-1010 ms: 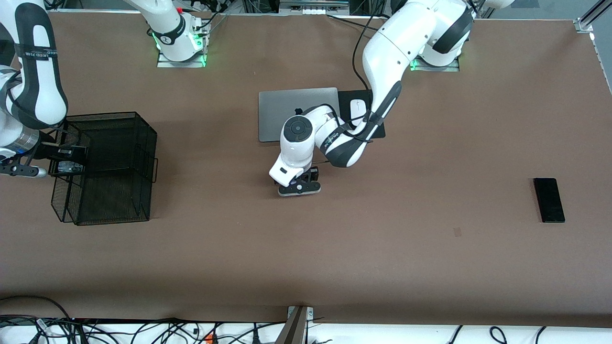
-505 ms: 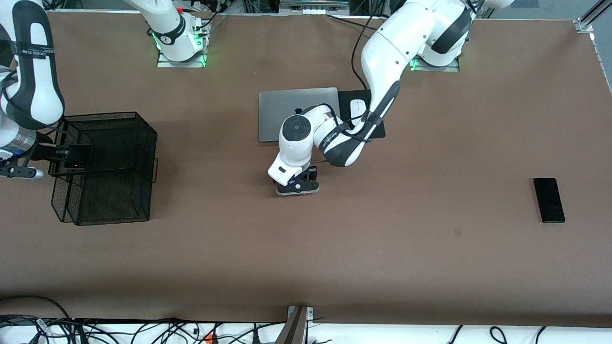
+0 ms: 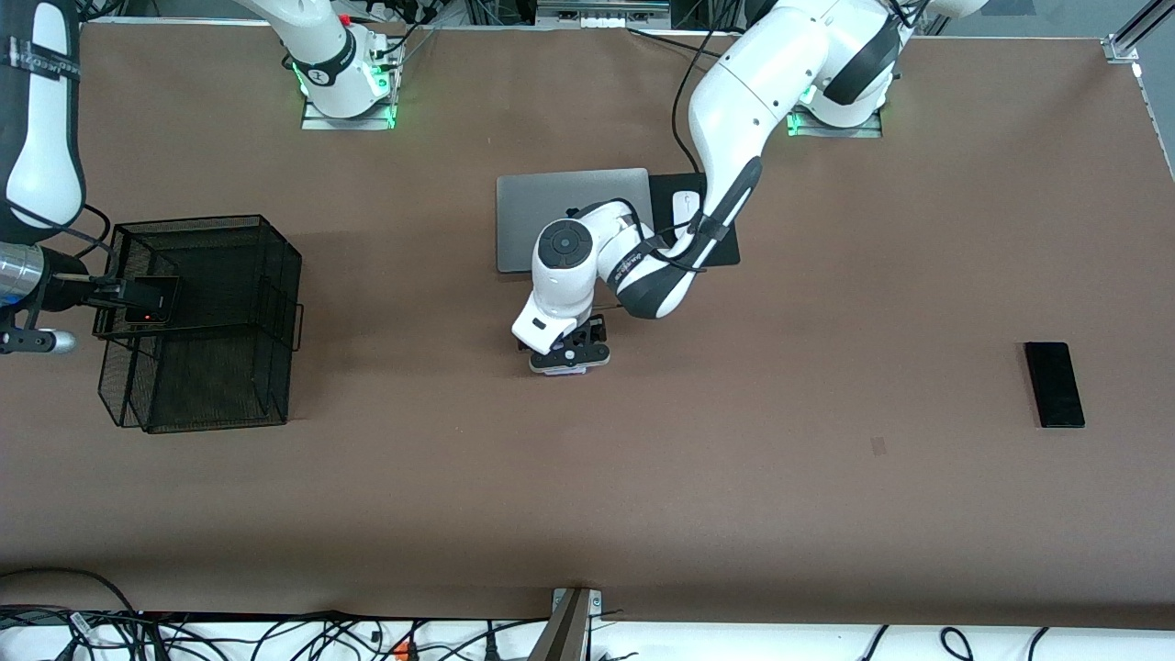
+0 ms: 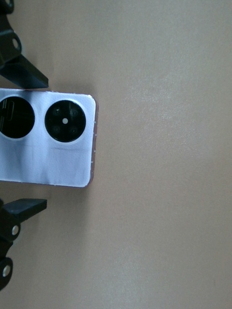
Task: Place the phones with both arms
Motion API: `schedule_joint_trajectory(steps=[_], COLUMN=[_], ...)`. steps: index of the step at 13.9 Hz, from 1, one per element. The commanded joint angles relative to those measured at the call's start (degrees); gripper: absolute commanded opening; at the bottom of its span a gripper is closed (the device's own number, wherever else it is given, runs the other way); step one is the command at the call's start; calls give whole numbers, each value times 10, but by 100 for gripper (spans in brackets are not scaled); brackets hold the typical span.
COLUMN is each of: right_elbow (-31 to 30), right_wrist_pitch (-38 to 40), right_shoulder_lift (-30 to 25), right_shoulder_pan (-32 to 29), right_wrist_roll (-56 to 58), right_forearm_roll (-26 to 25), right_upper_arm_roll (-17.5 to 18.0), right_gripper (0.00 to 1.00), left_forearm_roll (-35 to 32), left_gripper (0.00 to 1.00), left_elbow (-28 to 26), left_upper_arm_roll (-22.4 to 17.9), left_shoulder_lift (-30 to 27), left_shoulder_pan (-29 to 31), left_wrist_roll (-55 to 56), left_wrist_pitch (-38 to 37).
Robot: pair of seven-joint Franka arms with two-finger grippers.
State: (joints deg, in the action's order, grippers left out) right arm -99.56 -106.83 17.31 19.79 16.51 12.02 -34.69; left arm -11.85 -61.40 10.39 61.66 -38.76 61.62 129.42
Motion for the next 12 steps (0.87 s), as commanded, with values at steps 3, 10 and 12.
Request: schedule_joint_trajectory(steps=[3,10,12], right_elbow=[40,56,80], right_wrist_pitch=[17,-2,-15], right_shoulder_lift=[5,9,35], right_shoulder_pan=[39,54,70], right_wrist_roll=[-25,-175,-224], right_forearm_roll=[12,21,21], right_upper_arm_roll=[20,140,165], right_gripper=[100,100,100], left_forearm_roll=[10,14,11], left_gripper=[100,100,100], left_elbow=[22,22,21], left_upper_arm_roll=[-13,-26,-27], left_shoulder_lift=[-4,-69,-88], left_shoulder_pan=[-4,49,68], left_wrist_roll=[14,-131,-195], left_wrist_pitch=[-19,-149,-188])
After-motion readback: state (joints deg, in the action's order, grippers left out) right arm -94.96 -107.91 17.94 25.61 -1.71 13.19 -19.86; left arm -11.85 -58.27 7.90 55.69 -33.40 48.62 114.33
